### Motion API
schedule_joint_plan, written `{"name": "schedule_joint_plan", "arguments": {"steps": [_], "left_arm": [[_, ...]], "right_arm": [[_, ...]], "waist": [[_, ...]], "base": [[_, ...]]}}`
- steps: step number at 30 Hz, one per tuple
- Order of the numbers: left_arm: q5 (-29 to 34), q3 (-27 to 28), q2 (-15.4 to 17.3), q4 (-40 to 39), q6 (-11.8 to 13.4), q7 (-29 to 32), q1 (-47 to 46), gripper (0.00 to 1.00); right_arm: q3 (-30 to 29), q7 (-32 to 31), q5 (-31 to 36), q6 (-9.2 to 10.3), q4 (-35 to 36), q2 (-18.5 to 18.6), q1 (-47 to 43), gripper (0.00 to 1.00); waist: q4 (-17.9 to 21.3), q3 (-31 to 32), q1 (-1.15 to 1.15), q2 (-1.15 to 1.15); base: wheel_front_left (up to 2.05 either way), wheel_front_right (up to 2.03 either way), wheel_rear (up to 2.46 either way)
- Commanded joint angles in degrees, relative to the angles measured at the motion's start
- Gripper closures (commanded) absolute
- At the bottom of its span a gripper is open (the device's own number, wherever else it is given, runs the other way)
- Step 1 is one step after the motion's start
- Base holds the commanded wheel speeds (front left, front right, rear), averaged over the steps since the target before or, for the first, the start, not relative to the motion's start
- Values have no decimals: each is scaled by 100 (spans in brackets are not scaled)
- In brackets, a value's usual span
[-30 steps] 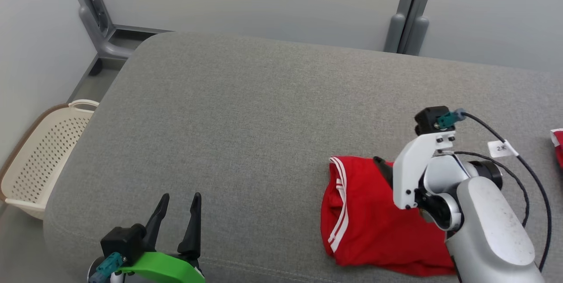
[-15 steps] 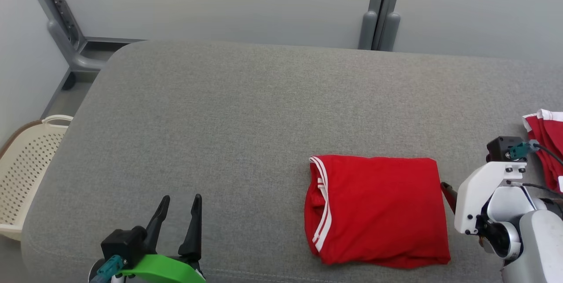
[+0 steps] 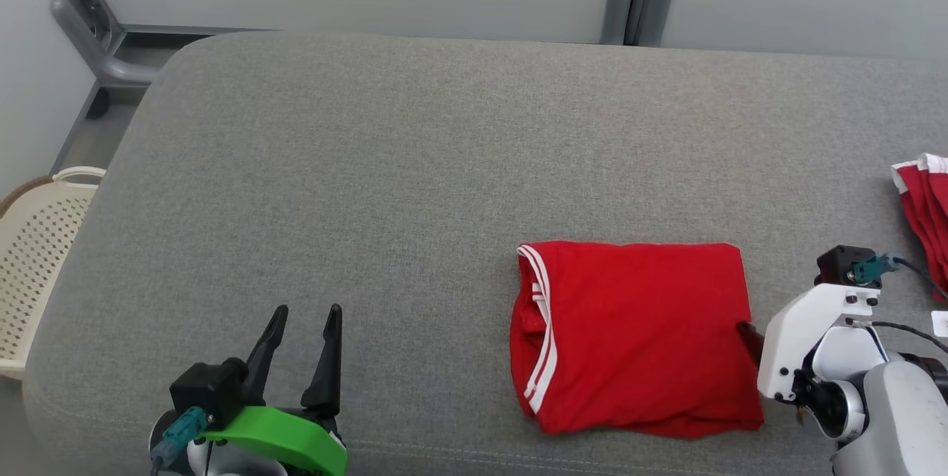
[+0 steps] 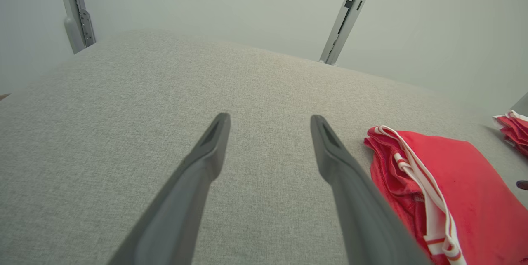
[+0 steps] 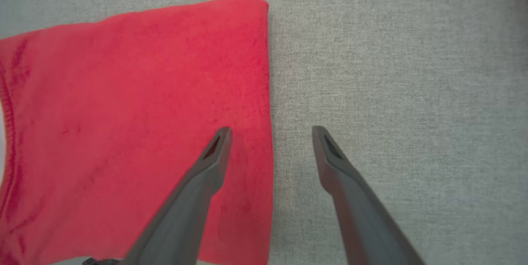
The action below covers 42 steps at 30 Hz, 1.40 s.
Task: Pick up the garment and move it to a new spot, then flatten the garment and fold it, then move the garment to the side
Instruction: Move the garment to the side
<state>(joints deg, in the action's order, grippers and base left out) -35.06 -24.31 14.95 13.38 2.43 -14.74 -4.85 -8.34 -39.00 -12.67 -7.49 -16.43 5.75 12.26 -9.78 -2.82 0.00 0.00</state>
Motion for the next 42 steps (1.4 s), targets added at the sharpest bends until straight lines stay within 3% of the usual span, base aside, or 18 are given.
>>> {"name": "schedule_joint_plan", "arguments": {"steps": [1, 12, 16, 21, 22, 23, 34, 42], "left_arm": [[47, 7, 2, 30, -26, -29, -102, 0], [55, -25, -13, 83, -45, -36, -182, 0], [53, -54, -33, 66, -6, -36, -159, 0], [22, -51, -42, 54, 19, -39, -92, 0], [17, -50, -43, 55, 19, -38, -78, 0], [14, -49, -41, 54, 17, -39, -65, 0], [9, -13, -22, 47, 15, -47, -14, 0], [37, -14, -62, 4, 54, -50, 54, 0]], "right_arm": [[-34, 28, 54, 1, -80, -27, 71, 0], [-277, 84, 14, 1, -514, -136, 171, 0], [-372, 114, -4, 1, -712, -168, 161, 54], [-439, 174, 65, 1, -871, -144, 177, 84], [-449, 181, 81, 1, -890, -139, 188, 97], [-464, 189, 95, 1, -906, -137, 202, 100], [-490, 391, 225, 1, -960, -59, 260, 100], [135, 611, 314, 1, -854, 277, 508, 100]], "waist": [[-73, -82, 0, 0], [-255, -169, 0, 0], [-328, -132, 0, 0], [-404, -75, 0, 0], [-415, -68, 0, 0], [-426, -60, 0, 0], [-453, -5, 0, 0], [-220, 42, 0, 0]], "base": [[0, 0, 0], [0, 0, 0], [0, 0, 0], [0, 0, 0], [0, 0, 0], [0, 0, 0], [0, 0, 0], [0, 0, 0]]}}
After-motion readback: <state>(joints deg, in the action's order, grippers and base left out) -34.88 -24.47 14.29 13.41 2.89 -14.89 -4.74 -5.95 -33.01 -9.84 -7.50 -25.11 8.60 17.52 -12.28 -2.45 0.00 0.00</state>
